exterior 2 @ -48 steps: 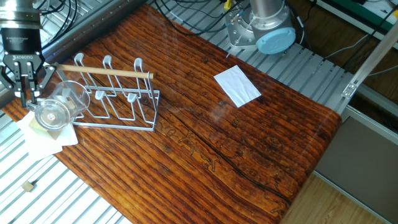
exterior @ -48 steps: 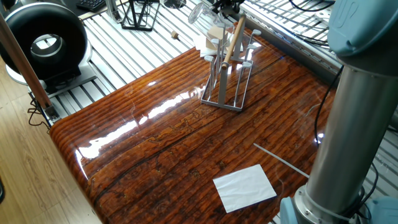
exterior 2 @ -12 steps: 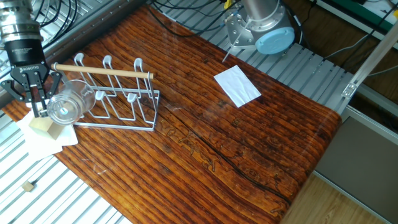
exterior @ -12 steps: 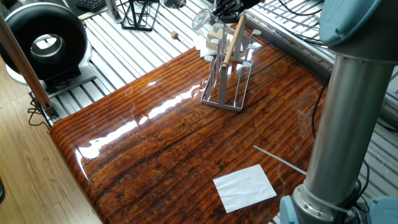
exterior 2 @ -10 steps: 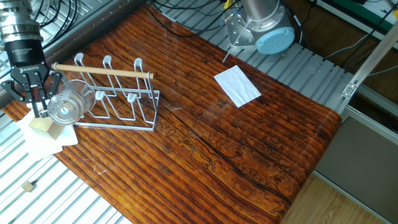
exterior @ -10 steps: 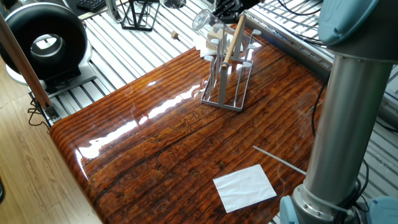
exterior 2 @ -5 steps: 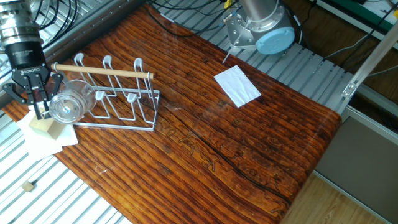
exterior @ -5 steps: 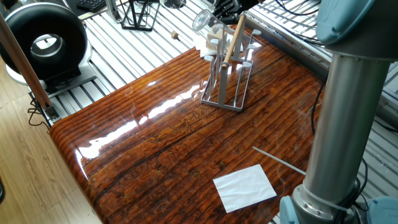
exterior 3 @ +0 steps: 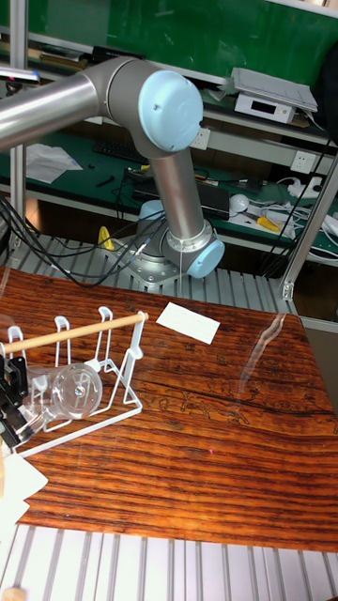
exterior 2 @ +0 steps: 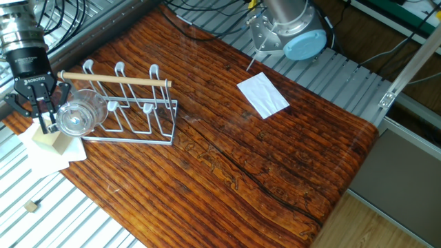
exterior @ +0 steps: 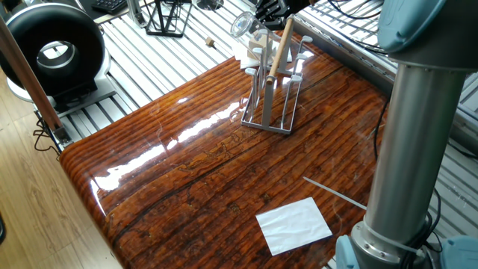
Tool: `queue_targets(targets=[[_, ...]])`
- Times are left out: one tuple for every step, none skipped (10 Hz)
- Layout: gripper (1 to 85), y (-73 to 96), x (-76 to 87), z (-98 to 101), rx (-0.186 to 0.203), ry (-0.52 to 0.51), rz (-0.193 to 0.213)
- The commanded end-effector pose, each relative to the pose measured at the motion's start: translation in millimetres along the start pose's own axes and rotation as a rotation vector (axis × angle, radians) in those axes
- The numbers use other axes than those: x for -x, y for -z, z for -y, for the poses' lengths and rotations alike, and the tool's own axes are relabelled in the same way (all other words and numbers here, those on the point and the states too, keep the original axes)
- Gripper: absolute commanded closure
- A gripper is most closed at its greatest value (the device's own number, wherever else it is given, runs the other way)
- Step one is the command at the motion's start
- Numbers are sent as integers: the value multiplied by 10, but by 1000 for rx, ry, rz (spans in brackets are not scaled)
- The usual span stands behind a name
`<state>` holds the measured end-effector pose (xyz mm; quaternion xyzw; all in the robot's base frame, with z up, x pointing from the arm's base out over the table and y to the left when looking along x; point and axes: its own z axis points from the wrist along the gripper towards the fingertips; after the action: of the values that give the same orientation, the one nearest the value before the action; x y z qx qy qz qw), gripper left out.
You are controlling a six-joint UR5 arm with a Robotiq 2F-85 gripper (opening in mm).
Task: Put the cup on the cup rack
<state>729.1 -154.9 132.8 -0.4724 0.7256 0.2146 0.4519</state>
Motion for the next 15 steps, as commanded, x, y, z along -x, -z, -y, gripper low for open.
queue_targets(targets=[[847, -11, 69, 9, 6, 10, 41], [847, -18, 72, 8, 8, 10, 45], [847, -22, 72, 9, 10, 10, 47], [847, -25, 73, 10, 10, 11, 49], [847, -27, 71, 11, 10, 11, 49], [847, -34, 62, 15, 10, 15, 49], [847, -34, 66, 10, 12, 15, 52], [847, -36, 73, 11, 13, 14, 56], [847, -41, 85, 11, 14, 12, 63], [847, -42, 99, 9, 15, 8, 71], [847, -37, 106, 6, 16, 5, 75], [847, -35, 110, -2, 18, 3, 78], [847, -34, 110, 1, 16, 5, 78], [847, -30, 142, 8, 13, 3, 91], [847, -27, 154, 13, 11, 0, 97]])
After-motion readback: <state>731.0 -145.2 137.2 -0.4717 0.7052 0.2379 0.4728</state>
